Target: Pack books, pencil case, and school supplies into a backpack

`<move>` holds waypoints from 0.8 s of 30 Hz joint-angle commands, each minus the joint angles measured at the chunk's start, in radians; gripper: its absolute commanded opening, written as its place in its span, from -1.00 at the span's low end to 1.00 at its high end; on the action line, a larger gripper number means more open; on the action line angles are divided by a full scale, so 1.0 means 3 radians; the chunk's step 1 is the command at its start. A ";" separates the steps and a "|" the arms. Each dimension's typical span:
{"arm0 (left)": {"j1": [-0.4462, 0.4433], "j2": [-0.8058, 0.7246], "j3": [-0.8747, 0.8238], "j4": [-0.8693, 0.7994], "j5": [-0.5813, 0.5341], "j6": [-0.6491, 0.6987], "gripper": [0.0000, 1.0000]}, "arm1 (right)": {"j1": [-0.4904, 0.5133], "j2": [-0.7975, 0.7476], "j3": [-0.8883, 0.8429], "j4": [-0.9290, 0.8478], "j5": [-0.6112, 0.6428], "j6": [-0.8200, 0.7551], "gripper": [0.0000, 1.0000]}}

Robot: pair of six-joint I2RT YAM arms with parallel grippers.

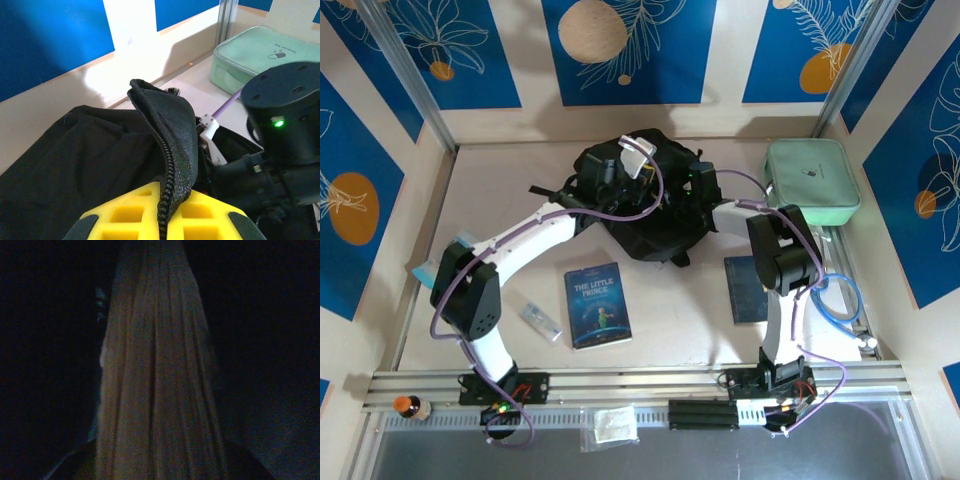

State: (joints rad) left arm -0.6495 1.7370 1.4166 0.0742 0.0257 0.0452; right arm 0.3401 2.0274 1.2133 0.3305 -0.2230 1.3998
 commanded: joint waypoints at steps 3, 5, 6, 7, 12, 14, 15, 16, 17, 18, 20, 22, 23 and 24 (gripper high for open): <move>0.0001 0.0054 0.0182 0.0264 0.0022 -0.0080 -1.00 | 0.0019 0.0054 0.0058 0.0006 0.0125 0.0102 -0.34; 0.0009 0.0064 0.0161 0.0258 0.0008 -0.0069 -1.00 | 0.0012 -0.0063 0.0004 -0.0149 0.0086 0.0072 -0.15; 0.0012 0.0069 0.0152 0.0254 0.0002 -0.0064 -1.00 | 0.0012 -0.0133 -0.0037 -0.0249 0.0069 0.0044 -0.13; 0.0012 0.0075 0.0142 0.0254 -0.0001 -0.0060 -1.00 | 0.0010 -0.0217 -0.0083 -0.0345 0.0063 0.0010 -0.12; 0.0013 0.0084 0.0086 0.0269 0.0032 -0.0059 -1.00 | 0.0047 -0.0486 -0.0363 -0.0728 0.0275 -0.0123 -0.18; 0.0013 0.0089 0.0070 0.0276 0.0037 -0.0069 -1.00 | 0.0061 -0.0482 -0.0381 -0.0749 0.0277 -0.0106 -0.32; 0.0013 0.0094 0.0064 0.0284 0.0032 -0.0074 -1.00 | 0.0071 -0.0470 -0.0357 -0.0804 0.0289 -0.0099 -0.42; 0.0013 0.0099 0.0064 0.0285 0.0027 -0.0081 -1.00 | 0.0084 -0.0444 -0.0315 -0.0836 0.0297 -0.0097 -0.53; 0.0012 0.0099 0.0064 0.0287 0.0027 -0.0089 -1.00 | 0.0086 -0.0410 -0.0263 -0.0848 0.0287 -0.0100 -0.60; 0.0013 0.0105 0.0064 0.0290 0.0027 -0.0098 -1.00 | 0.0087 -0.0350 -0.0191 -0.0864 0.0267 -0.0095 -0.68; 0.0014 0.0105 0.0064 0.0290 0.0027 -0.0107 -1.00 | 0.0083 -0.0215 -0.0043 -0.0851 0.0210 -0.0099 -0.80; 0.0018 0.0111 0.0065 0.0276 0.0014 -0.0105 -1.00 | 0.0083 -0.0095 0.0099 -0.0819 0.0184 -0.0115 -0.82; 0.0019 0.0116 0.0072 0.0265 0.0002 -0.0102 -1.00 | 0.0085 -0.0046 0.0159 -0.0818 0.0148 -0.0129 -0.82; 0.0017 0.0121 0.0079 0.0247 -0.0018 -0.0092 -1.00 | 0.0080 -0.0009 0.0209 -0.0791 0.0095 -0.0150 -0.80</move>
State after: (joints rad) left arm -0.6483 1.7660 1.4193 0.0902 0.0250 0.0303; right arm 0.3607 1.9926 1.2186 0.0948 -0.1593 1.3762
